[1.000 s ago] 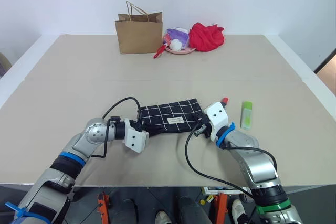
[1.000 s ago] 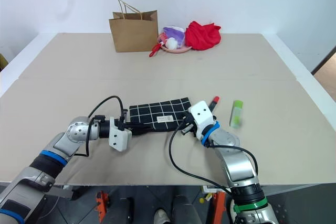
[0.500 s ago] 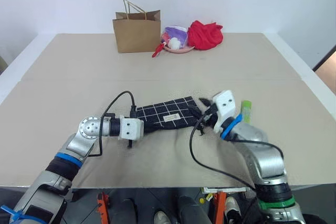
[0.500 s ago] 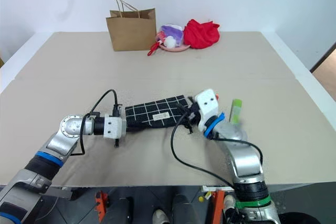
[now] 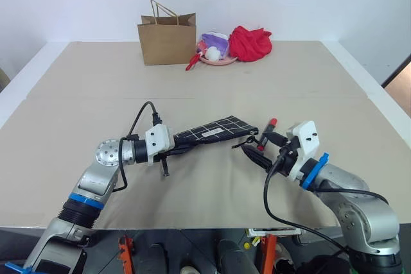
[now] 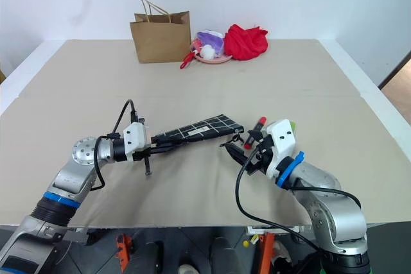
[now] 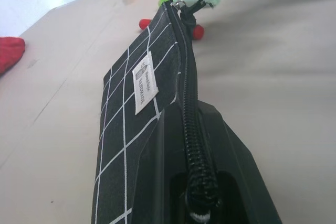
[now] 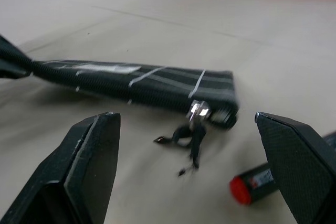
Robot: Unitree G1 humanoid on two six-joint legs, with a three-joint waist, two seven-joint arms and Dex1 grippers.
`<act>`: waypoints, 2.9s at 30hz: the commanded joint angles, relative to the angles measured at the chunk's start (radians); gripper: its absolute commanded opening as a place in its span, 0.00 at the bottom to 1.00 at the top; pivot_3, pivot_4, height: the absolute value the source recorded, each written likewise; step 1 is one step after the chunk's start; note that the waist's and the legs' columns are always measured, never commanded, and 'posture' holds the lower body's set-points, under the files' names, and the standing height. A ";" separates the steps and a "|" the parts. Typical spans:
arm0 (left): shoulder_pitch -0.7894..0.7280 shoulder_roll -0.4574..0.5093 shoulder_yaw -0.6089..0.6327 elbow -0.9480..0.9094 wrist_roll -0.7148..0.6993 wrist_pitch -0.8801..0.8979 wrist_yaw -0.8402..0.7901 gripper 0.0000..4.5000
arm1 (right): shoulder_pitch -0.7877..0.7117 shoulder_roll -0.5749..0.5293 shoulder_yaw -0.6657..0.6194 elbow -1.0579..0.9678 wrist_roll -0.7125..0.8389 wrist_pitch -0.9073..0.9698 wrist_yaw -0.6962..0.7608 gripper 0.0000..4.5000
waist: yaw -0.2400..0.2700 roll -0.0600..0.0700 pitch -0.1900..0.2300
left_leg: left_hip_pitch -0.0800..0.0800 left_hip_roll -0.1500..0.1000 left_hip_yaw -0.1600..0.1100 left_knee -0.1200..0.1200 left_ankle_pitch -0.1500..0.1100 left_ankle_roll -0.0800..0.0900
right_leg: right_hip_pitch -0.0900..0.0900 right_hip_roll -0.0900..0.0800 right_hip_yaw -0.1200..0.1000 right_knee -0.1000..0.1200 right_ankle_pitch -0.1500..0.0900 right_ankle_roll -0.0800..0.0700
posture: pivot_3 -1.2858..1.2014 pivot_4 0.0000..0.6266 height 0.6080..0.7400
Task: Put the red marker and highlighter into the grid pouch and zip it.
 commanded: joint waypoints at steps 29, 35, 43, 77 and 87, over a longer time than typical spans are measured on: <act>0.016 -0.023 0.033 -0.060 0.007 0.001 0.022 0.00 | -0.087 0.091 0.065 0.109 -0.020 -0.026 -0.105 0.54 | 0.002 0.000 0.000 | -0.001 0.000 0.000 0.000 0.000 0.000 | 0.000 0.000 0.000 0.000 0.000 0.002 | 0.52 0.24 1.00; 0.021 -0.025 0.033 -0.070 0.004 0.009 0.027 0.00 | -0.097 0.109 0.056 0.130 -0.017 -0.029 -0.120 0.54 | 0.002 0.000 0.000 | -0.001 0.000 0.000 0.000 0.000 0.000 | 0.000 0.000 0.000 0.000 0.000 0.002 | 0.52 0.24 1.00; 0.023 -0.031 0.035 -0.077 0.010 0.025 0.040 0.00 | -0.111 0.089 0.068 0.134 -0.029 -0.037 -0.107 0.01 | 0.002 0.000 0.000 | -0.001 0.000 0.000 0.000 0.000 0.000 | 0.000 0.000 0.000 0.000 0.000 0.002 | 0.52 0.24 1.00; 0.005 -0.094 0.021 -0.090 0.053 0.038 0.098 0.00 | -0.254 0.061 0.322 0.030 -0.072 0.042 -0.018 0.01 | 0.003 0.000 0.000 | -0.001 0.000 -0.001 0.000 0.000 0.000 | 0.000 0.000 0.000 0.000 0.000 0.002 | 0.52 0.24 1.00; 0.028 -0.068 0.037 -0.107 0.042 0.038 0.078 0.00 | -0.220 0.033 0.238 0.025 -0.043 0.054 -0.014 0.65 | 0.002 0.000 0.000 | -0.001 0.000 -0.001 0.000 0.000 0.000 | -0.001 0.000 0.000 0.000 0.000 0.002 | 0.52 0.24 1.00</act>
